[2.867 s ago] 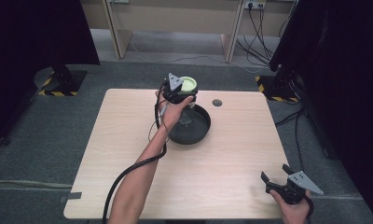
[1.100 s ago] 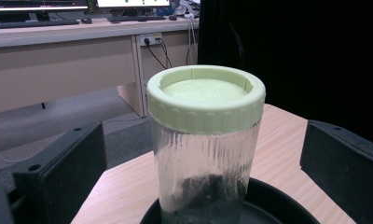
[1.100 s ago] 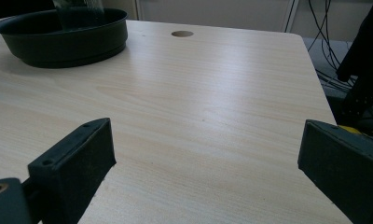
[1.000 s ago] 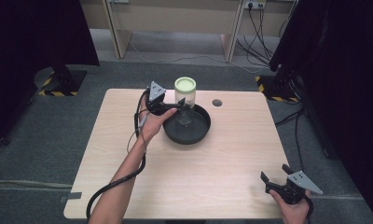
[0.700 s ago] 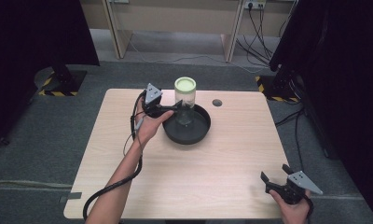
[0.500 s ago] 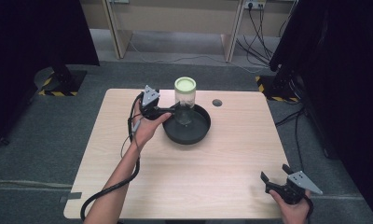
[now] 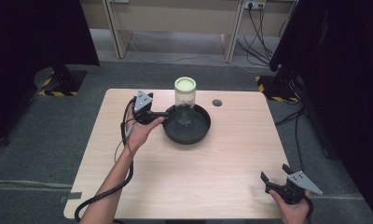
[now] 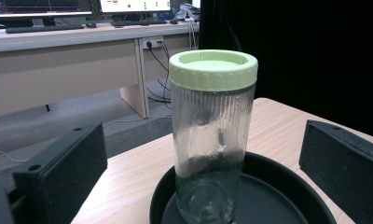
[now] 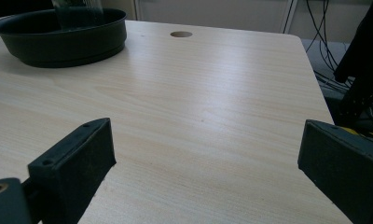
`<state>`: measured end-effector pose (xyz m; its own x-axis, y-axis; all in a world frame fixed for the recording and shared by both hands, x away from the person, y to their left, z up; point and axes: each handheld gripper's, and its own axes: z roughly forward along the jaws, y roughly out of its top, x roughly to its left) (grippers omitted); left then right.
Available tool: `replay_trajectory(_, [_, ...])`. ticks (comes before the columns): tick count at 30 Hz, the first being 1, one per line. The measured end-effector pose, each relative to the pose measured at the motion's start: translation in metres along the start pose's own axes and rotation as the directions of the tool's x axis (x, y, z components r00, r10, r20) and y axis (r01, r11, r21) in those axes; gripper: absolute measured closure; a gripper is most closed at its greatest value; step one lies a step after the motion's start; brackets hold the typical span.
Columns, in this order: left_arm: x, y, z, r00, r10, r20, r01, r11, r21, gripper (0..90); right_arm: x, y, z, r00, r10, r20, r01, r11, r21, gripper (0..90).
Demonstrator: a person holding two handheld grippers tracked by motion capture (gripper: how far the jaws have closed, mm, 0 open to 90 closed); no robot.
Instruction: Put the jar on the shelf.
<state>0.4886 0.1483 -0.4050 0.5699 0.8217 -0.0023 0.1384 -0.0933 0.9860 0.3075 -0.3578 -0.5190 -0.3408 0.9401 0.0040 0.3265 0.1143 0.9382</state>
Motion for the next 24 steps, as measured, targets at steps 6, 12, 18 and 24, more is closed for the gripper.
replay_trajectory(6, [0.000, -0.002, -0.008, 0.9999, 0.010, -0.003, -0.011, 0.9998, -0.016, 0.3, 0.000, 0.000, 0.000, 1.0000, -0.001, 0.001, 0.001, 1.000, -0.001, 3.9])
replay_trajectory(12, [0.001, -0.004, -0.016, 1.0000, 0.008, -0.003, -0.008, 0.9998, -0.021, 0.2, 0.000, 0.000, 0.000, 1.0000, -0.001, 0.002, 0.001, 1.000, -0.002, 3.9])
replay_trajectory(18, [0.002, -0.009, -0.023, 0.9998, 0.021, -0.005, -0.021, 0.9996, -0.020, 0.2, 0.000, 0.000, 0.000, 1.0000, 0.002, 0.000, -0.002, 1.000, -0.003, 3.9])
replay_trajectory(24, [0.005, -0.017, -0.032, 0.9997, 0.021, -0.009, -0.021, 0.9996, -0.019, 0.2, 0.000, 0.000, 0.000, 1.0000, 0.000, 0.001, 0.000, 1.000, -0.003, 3.9])
